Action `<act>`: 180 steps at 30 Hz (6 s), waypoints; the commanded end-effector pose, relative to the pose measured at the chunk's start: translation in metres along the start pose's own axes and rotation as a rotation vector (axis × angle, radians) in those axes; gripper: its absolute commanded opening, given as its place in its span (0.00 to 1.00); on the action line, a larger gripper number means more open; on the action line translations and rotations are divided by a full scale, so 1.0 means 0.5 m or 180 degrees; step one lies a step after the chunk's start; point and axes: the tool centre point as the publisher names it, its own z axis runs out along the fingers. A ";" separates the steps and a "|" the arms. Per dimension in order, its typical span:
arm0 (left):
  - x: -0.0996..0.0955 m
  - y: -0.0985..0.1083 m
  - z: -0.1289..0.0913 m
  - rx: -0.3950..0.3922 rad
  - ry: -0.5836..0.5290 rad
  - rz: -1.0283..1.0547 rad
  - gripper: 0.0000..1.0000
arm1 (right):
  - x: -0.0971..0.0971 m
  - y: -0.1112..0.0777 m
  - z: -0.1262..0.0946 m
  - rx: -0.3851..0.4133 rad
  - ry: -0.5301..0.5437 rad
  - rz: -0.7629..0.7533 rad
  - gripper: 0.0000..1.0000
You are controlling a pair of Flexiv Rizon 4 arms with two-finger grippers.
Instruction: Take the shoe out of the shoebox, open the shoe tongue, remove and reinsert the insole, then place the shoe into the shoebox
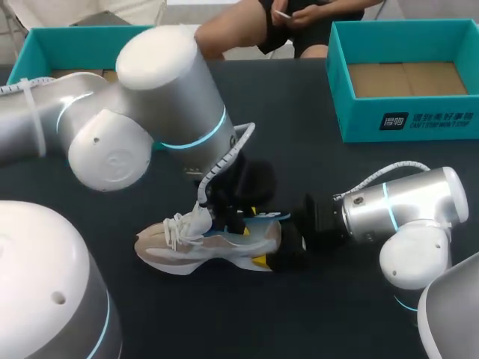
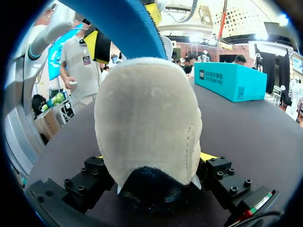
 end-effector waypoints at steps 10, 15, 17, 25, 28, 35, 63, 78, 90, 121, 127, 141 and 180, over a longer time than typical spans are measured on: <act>-0.010 0.020 0.022 0.0137 -0.0556 -0.0234 0.41 | -0.001 -0.005 0.009 0.0015 -0.0007 0.0004 0.00; -0.015 0.026 0.032 0.0158 -0.0656 -0.0320 0.39 | -0.001 -0.005 0.009 0.0015 -0.0007 0.0004 0.00; -0.020 0.031 0.037 0.0165 -0.0632 -0.0357 0.31 | -0.001 -0.005 0.009 0.0015 -0.0007 0.0004 0.00; -0.007 0.031 0.019 0.0209 -0.0580 -0.0423 0.00 | -0.001 -0.005 0.009 0.0015 -0.0007 0.0004 0.00; 0.000 0.023 -0.009 0.0221 -0.0524 -0.0421 0.00 | -0.001 -0.005 0.009 0.0015 -0.0007 0.0004 0.00; -0.005 -0.002 -0.070 0.0504 -0.0320 -0.0402 0.00 | -0.001 -0.005 0.009 0.0015 -0.0007 0.0004 0.00; -0.059 -0.072 -0.391 0.2076 -0.0605 -0.0055 0.00 | -0.001 -0.005 0.009 0.0015 -0.0007 0.0004 0.00; -0.070 -0.040 -0.413 0.2200 -0.0485 -0.0049 0.00 | -0.001 -0.005 0.009 0.0015 -0.0007 0.0004 0.00; -0.055 -0.035 -0.442 0.2657 0.0008 -0.0908 0.00 | -0.001 -0.005 0.009 0.0015 -0.0007 0.0004 0.00; -0.008 -0.138 -0.552 0.3653 0.1997 -0.1847 0.00 | -0.001 -0.005 0.009 0.0015 -0.0007 0.0004 0.00; 0.004 -0.170 -0.578 0.3273 0.1798 -0.2187 0.00 | -0.001 -0.005 0.009 0.0015 -0.0007 0.0004 0.00; 0.041 -0.258 -0.610 0.3182 0.1408 -0.2652 0.00 | -0.001 -0.005 0.009 0.0015 -0.0007 0.0004 0.00; 0.104 -0.301 -0.622 0.3298 0.1998 -0.2679 0.00 | -0.001 -0.005 0.009 0.0015 -0.0007 0.0004 0.11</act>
